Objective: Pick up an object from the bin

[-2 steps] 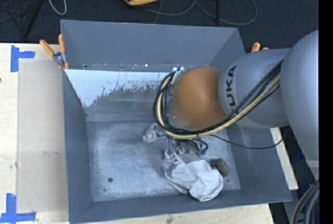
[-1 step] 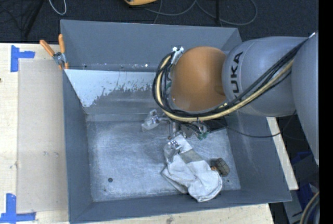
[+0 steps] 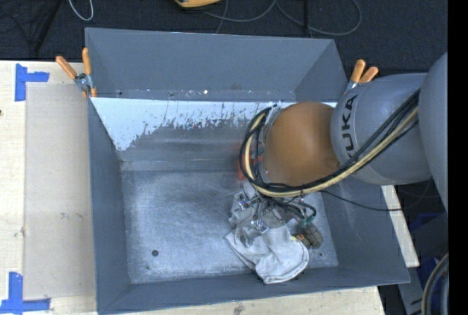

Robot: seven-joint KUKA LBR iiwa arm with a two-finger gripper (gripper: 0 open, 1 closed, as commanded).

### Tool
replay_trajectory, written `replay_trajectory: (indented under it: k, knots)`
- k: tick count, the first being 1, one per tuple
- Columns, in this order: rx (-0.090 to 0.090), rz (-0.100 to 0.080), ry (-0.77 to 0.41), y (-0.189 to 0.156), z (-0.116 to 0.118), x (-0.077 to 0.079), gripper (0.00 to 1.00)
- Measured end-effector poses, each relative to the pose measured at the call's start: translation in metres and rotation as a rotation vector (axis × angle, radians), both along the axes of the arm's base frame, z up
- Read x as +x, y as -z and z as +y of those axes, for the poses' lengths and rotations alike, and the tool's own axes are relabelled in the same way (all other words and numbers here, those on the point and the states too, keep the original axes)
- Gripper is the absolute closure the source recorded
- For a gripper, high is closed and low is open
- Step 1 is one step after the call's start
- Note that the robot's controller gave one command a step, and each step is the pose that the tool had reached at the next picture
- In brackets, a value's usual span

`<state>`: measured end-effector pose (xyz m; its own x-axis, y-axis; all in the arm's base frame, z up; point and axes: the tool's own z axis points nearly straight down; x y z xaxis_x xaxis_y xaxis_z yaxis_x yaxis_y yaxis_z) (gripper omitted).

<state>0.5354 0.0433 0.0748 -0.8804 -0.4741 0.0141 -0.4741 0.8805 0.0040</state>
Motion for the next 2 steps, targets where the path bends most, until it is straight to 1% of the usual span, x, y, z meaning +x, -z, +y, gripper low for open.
replay_trajectory:
  k: [2]
  knots:
    - [0.001,0.0,0.002,0.0001,-0.0001,0.0,1.0]
